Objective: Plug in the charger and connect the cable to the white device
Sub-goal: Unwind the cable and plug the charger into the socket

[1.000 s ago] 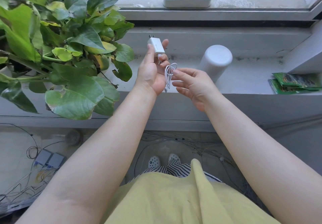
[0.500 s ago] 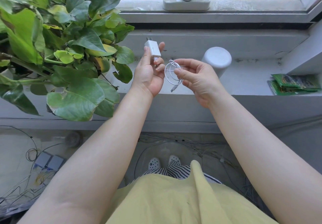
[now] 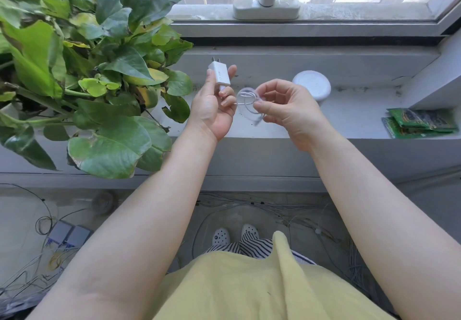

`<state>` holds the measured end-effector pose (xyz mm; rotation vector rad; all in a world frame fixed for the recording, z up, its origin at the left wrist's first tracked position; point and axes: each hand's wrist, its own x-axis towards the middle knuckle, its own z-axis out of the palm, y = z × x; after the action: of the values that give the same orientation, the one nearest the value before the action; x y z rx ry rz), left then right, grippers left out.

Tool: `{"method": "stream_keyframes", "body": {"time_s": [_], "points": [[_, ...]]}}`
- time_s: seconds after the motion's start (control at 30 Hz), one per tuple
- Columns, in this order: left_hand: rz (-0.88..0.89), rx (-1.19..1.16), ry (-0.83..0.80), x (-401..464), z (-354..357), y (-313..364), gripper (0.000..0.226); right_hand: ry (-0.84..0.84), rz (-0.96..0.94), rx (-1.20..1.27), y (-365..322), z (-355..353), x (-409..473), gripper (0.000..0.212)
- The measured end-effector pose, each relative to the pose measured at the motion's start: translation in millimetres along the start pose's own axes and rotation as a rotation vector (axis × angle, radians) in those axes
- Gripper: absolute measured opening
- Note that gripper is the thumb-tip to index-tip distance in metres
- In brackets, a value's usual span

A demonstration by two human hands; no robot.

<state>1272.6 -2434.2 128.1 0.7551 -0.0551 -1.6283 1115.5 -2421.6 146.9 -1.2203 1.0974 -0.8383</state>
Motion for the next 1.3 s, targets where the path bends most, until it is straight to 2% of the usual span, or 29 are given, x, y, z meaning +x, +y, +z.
{"method": "stream_keyframes", "body": {"time_s": [0.1,0.2,0.3,0.4,0.43,0.57,0.7,0.87,1.07,1.23,1.3], "points": [[-0.012,0.015,0.010,1.0,-0.7,1.2,0.030,0.033,-0.015,-0.113,-1.0,2.5,0.7,0.017],[-0.003,0.204,0.005,0.3,-0.6,1.7,0.032,0.071,-0.023,-0.148,-2.8,4.8,3.9,0.010],[0.011,0.472,-0.155,-3.3,0.0,4.0,0.046,0.089,-0.022,-0.207,-3.7,5.7,5.8,0.004],[0.016,0.572,-0.265,-4.9,1.5,5.1,0.057,0.086,-0.016,-0.200,-4.6,6.1,7.5,0.006],[0.020,0.570,-0.259,-5.3,1.9,5.5,0.059,0.083,0.004,-0.162,-6.1,5.9,7.6,0.003],[0.019,0.457,-0.192,-4.0,-0.4,8.0,0.066,0.023,0.106,0.105,-10.6,2.3,8.3,0.019],[0.038,0.438,-0.171,-3.4,-3.2,8.6,0.058,0.028,0.090,0.101,-10.2,3.2,7.9,0.017],[0.019,0.459,-0.184,-5.9,-4.3,9.3,0.058,0.103,0.064,0.109,-10.5,3.1,8.3,0.011],[0.025,0.460,-0.188,-6.7,-0.5,6.5,0.056,0.175,0.039,0.012,-7.5,3.4,7.9,0.011],[0.057,0.451,-0.181,-6.4,-0.2,2.7,0.053,0.242,0.020,-0.273,-8.0,6.9,5.8,0.017],[0.057,0.391,-0.177,-6.3,-1.0,4.9,0.051,0.308,0.043,-0.265,-9.0,6.1,5.7,0.015]]}}
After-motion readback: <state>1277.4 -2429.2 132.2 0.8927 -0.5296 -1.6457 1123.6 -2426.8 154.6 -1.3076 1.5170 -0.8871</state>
